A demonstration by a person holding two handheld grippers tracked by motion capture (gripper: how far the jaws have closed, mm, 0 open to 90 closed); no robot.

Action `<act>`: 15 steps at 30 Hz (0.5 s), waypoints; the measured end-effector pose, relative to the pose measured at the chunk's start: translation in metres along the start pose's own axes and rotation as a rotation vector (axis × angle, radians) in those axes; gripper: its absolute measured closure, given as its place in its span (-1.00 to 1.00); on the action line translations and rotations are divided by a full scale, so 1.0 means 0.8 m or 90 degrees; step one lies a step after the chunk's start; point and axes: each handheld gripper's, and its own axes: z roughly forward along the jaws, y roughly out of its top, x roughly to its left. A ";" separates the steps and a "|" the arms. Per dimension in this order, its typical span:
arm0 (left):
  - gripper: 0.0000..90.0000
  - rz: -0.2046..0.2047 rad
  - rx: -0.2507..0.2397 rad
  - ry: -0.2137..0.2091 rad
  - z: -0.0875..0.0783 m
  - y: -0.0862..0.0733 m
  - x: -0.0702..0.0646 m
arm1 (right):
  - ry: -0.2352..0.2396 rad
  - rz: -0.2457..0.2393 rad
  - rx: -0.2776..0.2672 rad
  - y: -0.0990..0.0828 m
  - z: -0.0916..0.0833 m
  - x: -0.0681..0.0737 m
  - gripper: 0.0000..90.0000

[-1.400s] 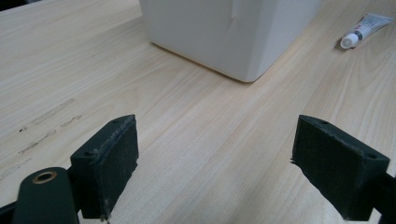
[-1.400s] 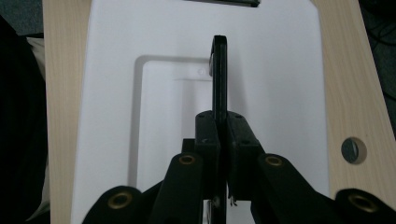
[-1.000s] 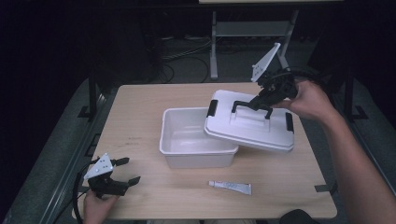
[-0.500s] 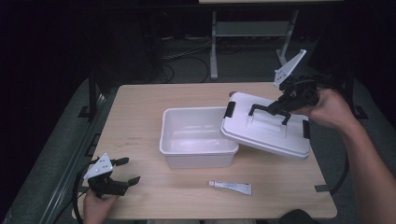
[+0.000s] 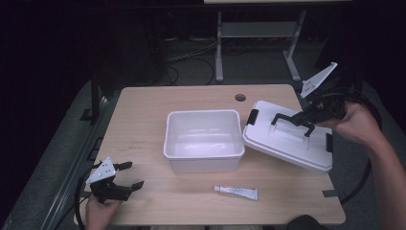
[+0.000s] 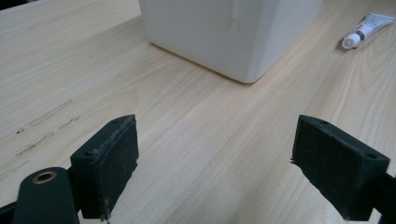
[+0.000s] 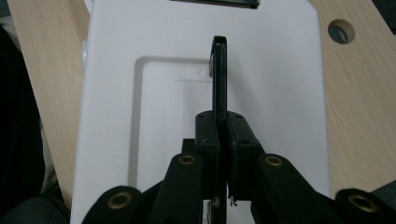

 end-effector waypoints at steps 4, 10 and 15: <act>-0.69 0.000 0.001 0.000 0.000 0.000 0.000 | 0.000 0.018 0.000 -0.020 0.007 -0.004 0.87; -0.69 -0.002 0.002 0.000 0.000 0.000 0.000 | 0.004 0.035 -0.002 -0.042 0.019 -0.008 0.87; -0.69 -0.002 0.001 -0.001 0.001 0.000 0.000 | 0.006 0.053 0.007 -0.063 0.038 -0.011 0.87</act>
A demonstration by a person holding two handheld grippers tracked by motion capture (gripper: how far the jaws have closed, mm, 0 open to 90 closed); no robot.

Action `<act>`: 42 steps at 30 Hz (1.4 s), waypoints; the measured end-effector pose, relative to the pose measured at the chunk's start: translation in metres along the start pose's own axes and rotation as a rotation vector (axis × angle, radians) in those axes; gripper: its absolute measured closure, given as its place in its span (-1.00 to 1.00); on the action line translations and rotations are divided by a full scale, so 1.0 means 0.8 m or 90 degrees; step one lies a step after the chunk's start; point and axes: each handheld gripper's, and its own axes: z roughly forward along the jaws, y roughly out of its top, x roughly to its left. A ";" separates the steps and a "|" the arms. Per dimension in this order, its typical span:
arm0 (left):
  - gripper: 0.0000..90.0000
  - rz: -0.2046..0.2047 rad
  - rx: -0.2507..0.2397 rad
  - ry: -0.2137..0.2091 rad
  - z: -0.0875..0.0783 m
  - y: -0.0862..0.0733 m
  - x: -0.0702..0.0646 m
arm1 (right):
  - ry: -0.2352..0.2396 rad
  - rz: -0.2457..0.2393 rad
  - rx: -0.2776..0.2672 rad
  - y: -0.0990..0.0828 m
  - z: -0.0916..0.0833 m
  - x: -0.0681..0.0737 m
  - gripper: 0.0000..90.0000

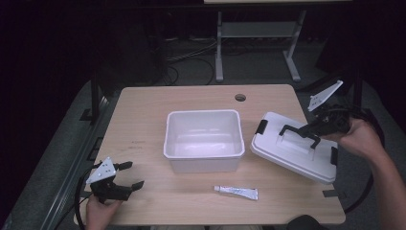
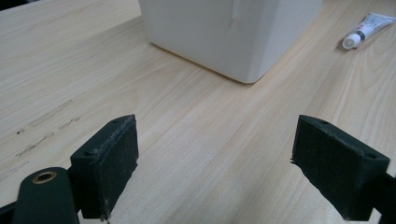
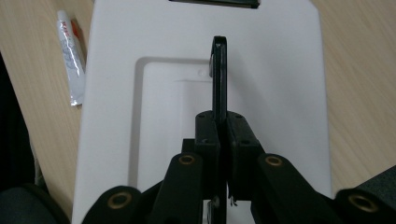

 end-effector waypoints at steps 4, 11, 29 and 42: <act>-0.69 0.002 0.002 0.000 0.001 0.000 0.000 | 0.005 0.008 -0.001 -0.009 0.015 -0.003 0.87; -0.69 0.002 0.002 -0.001 0.001 0.000 -0.001 | 0.013 0.013 0.008 -0.015 0.047 -0.004 0.87; -0.69 0.001 0.000 0.002 -0.001 0.000 -0.001 | 0.024 0.021 0.026 -0.018 0.104 -0.009 0.87; -0.69 0.000 0.002 0.000 -0.001 -0.001 -0.001 | 0.028 0.044 0.000 -0.026 0.112 -0.008 0.72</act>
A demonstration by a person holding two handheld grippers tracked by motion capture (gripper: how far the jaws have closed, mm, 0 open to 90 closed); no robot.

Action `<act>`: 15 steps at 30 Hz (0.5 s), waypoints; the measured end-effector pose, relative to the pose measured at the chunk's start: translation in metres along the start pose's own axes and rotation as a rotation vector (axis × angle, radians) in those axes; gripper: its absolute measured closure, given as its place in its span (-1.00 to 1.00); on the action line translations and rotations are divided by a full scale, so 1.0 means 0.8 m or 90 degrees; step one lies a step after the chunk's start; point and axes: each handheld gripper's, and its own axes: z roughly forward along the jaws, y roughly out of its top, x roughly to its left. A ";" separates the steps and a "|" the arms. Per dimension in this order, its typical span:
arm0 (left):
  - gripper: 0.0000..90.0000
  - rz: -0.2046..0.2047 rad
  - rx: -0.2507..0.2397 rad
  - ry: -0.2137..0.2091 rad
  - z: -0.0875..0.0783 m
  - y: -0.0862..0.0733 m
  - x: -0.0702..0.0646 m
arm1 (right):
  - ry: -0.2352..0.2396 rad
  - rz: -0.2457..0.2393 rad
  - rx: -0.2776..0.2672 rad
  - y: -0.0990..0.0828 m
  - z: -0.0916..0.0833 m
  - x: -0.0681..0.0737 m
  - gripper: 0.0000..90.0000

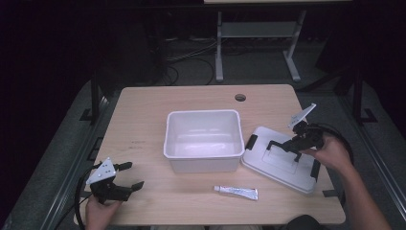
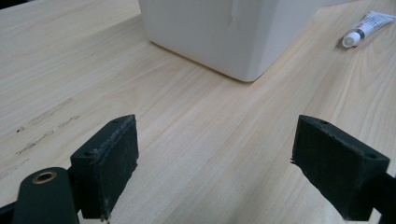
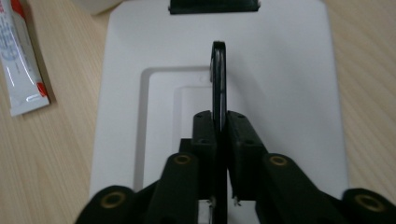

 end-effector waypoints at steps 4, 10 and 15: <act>-0.69 0.001 0.002 -0.001 0.000 0.000 0.000 | -0.008 0.008 -0.014 -0.002 -0.008 0.002 0.54; -0.69 0.000 0.001 -0.002 0.000 0.000 -0.001 | -0.019 0.013 -0.027 -0.007 -0.023 0.010 0.39; -0.69 0.001 0.000 -0.003 -0.001 0.000 -0.001 | -0.031 0.011 -0.033 -0.015 -0.037 0.020 0.32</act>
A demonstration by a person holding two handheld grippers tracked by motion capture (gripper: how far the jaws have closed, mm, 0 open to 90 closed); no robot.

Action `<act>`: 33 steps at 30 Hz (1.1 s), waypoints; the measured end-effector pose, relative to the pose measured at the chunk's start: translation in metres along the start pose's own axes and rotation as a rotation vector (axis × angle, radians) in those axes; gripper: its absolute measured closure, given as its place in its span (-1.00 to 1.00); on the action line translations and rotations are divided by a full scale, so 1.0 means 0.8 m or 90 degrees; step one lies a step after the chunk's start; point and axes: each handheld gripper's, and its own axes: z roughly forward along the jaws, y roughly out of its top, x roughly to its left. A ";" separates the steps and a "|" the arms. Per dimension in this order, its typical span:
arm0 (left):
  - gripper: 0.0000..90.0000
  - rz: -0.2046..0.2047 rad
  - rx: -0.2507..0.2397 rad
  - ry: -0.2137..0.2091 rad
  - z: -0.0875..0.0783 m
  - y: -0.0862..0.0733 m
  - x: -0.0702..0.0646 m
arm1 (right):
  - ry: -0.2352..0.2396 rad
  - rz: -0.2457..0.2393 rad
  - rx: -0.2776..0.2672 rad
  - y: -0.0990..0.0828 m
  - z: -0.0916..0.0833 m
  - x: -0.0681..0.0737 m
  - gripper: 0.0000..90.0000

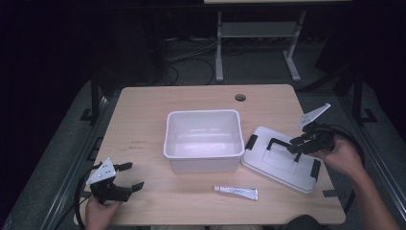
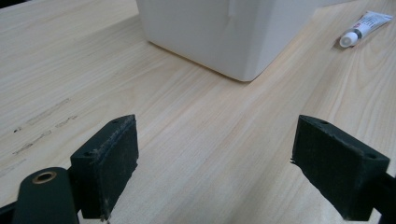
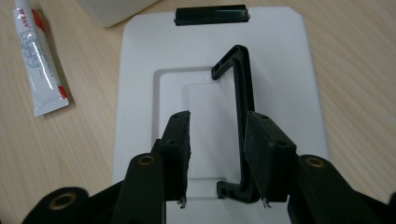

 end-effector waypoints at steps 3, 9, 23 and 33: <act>-0.69 0.001 0.001 -0.001 0.000 0.000 0.000 | 0.000 -0.008 -0.004 -0.004 -0.008 0.010 0.29; -0.69 0.001 0.000 -0.003 0.001 0.001 -0.002 | 0.001 -0.040 -0.006 -0.007 -0.015 0.041 0.24; -0.69 0.004 0.001 -0.006 0.004 0.002 -0.003 | 0.034 -0.096 -0.008 0.000 -0.006 0.101 0.11; -0.69 0.005 0.001 -0.006 0.003 0.002 -0.003 | 0.066 -0.133 0.001 0.017 0.021 0.135 -0.01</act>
